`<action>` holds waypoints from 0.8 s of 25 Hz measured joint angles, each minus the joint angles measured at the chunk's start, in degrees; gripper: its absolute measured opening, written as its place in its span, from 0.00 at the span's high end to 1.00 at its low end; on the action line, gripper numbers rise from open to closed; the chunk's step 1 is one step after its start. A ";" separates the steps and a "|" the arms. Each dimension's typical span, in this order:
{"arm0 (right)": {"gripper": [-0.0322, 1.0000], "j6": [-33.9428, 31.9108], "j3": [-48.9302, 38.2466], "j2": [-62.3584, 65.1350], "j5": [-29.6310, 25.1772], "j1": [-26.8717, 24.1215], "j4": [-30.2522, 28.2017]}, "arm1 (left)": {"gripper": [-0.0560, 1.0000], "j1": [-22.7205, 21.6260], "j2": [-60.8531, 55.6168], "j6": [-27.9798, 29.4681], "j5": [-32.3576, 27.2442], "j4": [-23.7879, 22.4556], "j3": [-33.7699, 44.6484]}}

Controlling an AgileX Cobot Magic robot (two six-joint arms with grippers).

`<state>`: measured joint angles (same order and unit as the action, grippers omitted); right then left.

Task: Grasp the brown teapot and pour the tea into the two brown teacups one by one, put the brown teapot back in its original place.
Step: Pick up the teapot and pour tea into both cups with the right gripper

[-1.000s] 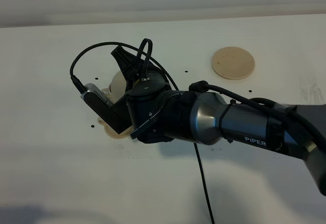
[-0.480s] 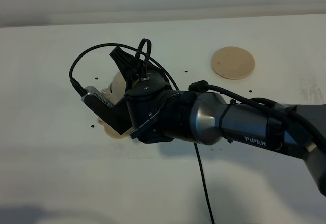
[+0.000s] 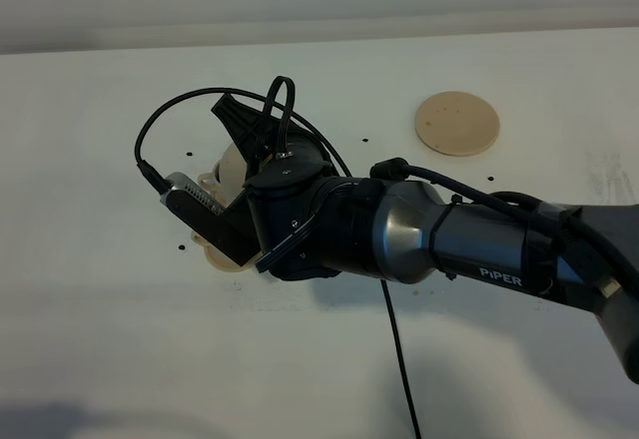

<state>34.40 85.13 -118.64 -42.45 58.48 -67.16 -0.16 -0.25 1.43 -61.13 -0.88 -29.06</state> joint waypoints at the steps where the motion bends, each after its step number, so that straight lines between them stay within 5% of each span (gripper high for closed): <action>1: 0.88 0.31 0.00 0.00 0.00 0.00 0.00 | 0.41 0.00 0.00 0.00 0.00 0.00 0.00; 20: 0.88 1.66 0.00 0.00 0.27 0.00 -0.85 | 0.41 0.00 0.00 0.00 0.00 0.00 0.00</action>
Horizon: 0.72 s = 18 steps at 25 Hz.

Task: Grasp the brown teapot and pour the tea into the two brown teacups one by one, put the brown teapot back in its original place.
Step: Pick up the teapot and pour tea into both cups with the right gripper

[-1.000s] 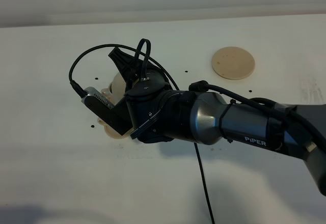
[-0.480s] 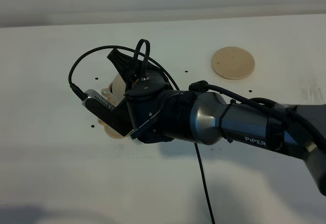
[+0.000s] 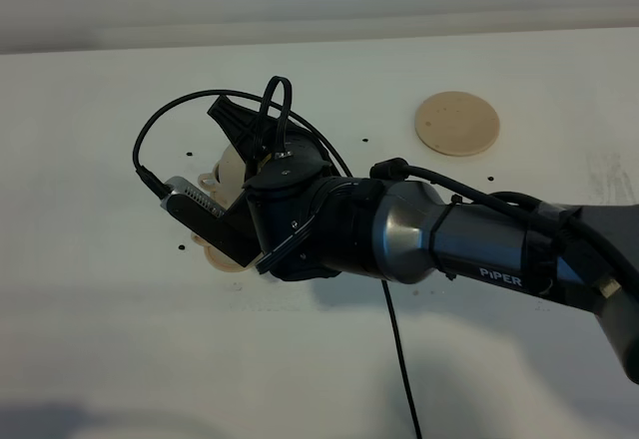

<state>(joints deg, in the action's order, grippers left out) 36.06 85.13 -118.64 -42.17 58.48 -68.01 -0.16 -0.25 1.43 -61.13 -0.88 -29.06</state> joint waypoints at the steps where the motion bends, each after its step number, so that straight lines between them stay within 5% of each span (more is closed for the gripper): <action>1: 0.88 0.02 0.00 0.00 0.00 0.00 0.00 | 0.41 0.00 0.00 0.00 0.00 0.00 0.00; 18: 0.88 0.10 0.00 0.00 0.20 0.00 -0.54 | 0.41 0.00 0.00 0.00 0.00 0.00 0.00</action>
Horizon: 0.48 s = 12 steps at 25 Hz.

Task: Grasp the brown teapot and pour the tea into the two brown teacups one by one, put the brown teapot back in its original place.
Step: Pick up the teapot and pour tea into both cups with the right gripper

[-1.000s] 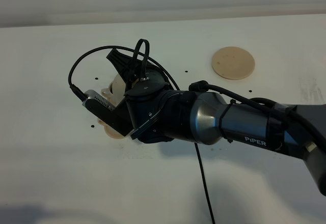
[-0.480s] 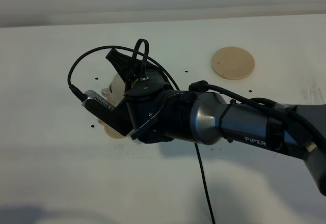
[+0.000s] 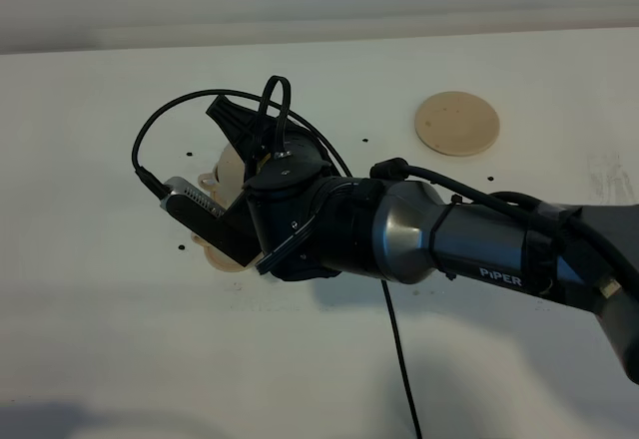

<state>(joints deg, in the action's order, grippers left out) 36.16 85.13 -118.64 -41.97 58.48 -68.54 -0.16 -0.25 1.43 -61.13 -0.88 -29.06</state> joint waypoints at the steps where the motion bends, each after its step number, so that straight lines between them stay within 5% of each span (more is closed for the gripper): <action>1: 0.88 0.00 0.00 0.00 0.00 0.00 0.00 | 0.41 0.00 0.00 0.00 0.00 0.00 0.00; 12: 0.88 0.00 0.00 0.00 0.00 0.00 -0.06 | 0.41 0.00 0.00 0.00 0.00 0.00 0.00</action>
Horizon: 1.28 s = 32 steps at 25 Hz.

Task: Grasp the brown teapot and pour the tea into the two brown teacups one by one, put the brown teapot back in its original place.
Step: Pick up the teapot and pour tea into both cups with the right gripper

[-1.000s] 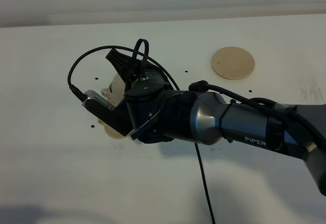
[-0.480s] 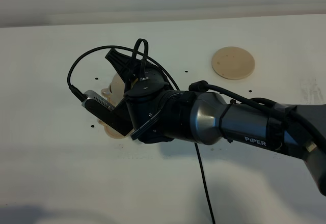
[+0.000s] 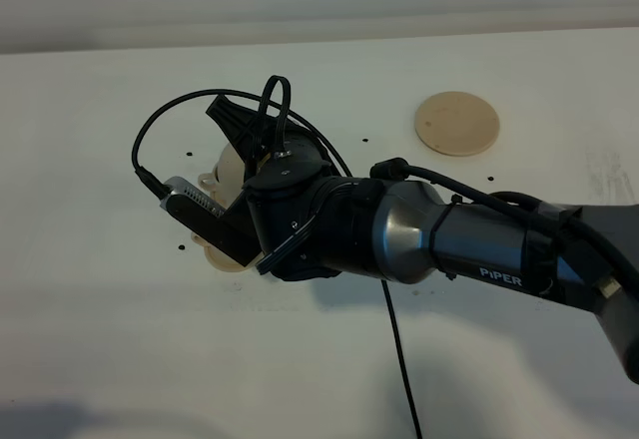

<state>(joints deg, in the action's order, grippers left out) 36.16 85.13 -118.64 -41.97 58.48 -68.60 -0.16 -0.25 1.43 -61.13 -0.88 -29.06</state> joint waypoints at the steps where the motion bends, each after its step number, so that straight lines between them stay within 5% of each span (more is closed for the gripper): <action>1: 0.88 0.00 0.00 0.00 0.00 0.00 0.00 | 0.41 0.00 0.00 0.00 0.00 0.00 0.00; 32: 0.88 0.06 0.00 0.00 0.29 0.00 -0.05 | 0.41 0.00 0.00 0.00 0.00 0.00 0.00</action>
<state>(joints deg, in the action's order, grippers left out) 36.22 85.13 -118.64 -41.68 58.48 -68.66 -0.16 -0.25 1.43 -61.13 -0.88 -29.06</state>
